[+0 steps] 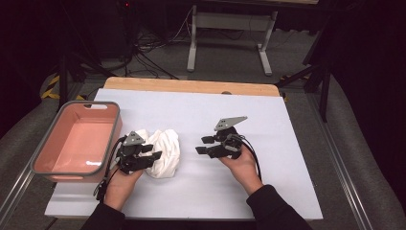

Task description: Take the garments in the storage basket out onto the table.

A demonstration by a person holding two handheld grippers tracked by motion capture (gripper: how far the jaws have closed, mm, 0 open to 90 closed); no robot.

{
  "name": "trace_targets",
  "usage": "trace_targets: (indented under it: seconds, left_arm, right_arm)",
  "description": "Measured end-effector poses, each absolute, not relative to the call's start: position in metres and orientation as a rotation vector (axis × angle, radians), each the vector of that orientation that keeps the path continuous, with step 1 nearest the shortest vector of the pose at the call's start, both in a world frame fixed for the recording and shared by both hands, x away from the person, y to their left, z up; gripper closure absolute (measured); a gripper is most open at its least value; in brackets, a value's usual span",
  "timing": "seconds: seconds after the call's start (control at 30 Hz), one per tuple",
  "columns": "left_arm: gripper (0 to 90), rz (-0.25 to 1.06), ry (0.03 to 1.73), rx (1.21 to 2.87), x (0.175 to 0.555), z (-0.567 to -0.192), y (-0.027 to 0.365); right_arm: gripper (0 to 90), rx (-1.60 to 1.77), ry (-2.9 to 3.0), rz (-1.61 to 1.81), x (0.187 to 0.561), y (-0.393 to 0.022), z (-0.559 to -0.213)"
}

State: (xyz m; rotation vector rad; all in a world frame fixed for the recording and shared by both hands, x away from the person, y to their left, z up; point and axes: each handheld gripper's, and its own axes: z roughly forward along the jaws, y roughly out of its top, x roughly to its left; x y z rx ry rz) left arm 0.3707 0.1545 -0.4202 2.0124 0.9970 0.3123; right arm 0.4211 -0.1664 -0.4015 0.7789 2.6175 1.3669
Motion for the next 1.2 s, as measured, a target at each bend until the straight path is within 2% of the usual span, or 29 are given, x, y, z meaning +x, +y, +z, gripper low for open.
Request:
trace_targets:
  seconds: [0.1,0.47,0.63,0.83,1.07,1.2]
  left_arm:
    - [49.1,0.314,0.966,1.982,0.369,-0.412,0.153]
    - [50.5,0.276,0.865,1.969,0.371,-0.395,0.124]
    - [44.7,0.244,0.853,2.012,0.376,-0.397,0.105]
    - [39.0,0.168,0.901,2.062,0.384,-0.409,0.095]
    - [28.8,0.226,0.985,2.164,0.391,-0.423,0.094]
    - [29.1,0.246,1.028,2.198,0.394,-0.431,0.099]
  right_arm:
    - [44.9,0.786,2.588,1.383,0.418,-0.177,-0.398]
    - [44.1,0.820,2.541,1.408,0.412,-0.201,-0.395]
    - [43.2,0.824,2.533,1.419,0.409,-0.206,-0.396]
    - [42.4,0.820,2.532,1.428,0.407,-0.208,-0.396]
    - [41.8,0.802,2.536,1.432,0.407,-0.204,-0.397]
    - [41.7,0.796,2.544,1.431,0.407,-0.201,-0.398]
